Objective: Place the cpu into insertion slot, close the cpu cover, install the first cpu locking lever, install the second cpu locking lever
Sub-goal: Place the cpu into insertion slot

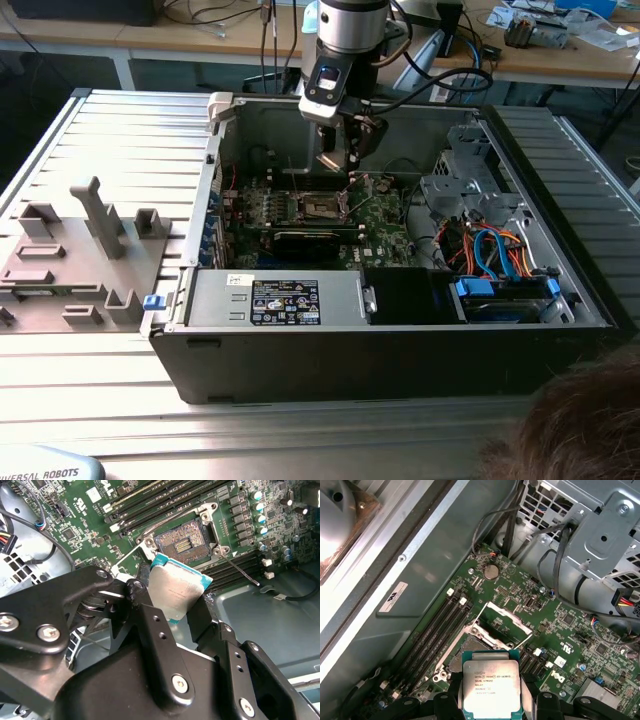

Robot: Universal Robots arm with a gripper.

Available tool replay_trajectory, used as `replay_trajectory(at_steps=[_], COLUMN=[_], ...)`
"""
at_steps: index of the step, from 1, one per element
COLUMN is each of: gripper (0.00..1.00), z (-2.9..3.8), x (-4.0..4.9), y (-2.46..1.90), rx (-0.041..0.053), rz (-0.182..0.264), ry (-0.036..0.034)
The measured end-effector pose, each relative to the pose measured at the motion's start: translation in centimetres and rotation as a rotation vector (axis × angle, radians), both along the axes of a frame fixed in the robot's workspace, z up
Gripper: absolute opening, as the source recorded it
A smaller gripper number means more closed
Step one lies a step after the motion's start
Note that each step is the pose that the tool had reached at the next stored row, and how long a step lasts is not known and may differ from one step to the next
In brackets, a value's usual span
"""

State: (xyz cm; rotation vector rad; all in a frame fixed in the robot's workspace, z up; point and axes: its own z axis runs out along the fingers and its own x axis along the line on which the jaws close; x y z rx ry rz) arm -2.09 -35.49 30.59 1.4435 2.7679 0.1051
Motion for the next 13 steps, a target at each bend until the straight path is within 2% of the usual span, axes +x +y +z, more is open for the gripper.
replay_trajectory(at_steps=[13], gripper=[0.54], z=[-0.16], x=[0.0], y=[0.0], rx=[0.0], rz=[-0.012], ry=[0.0])
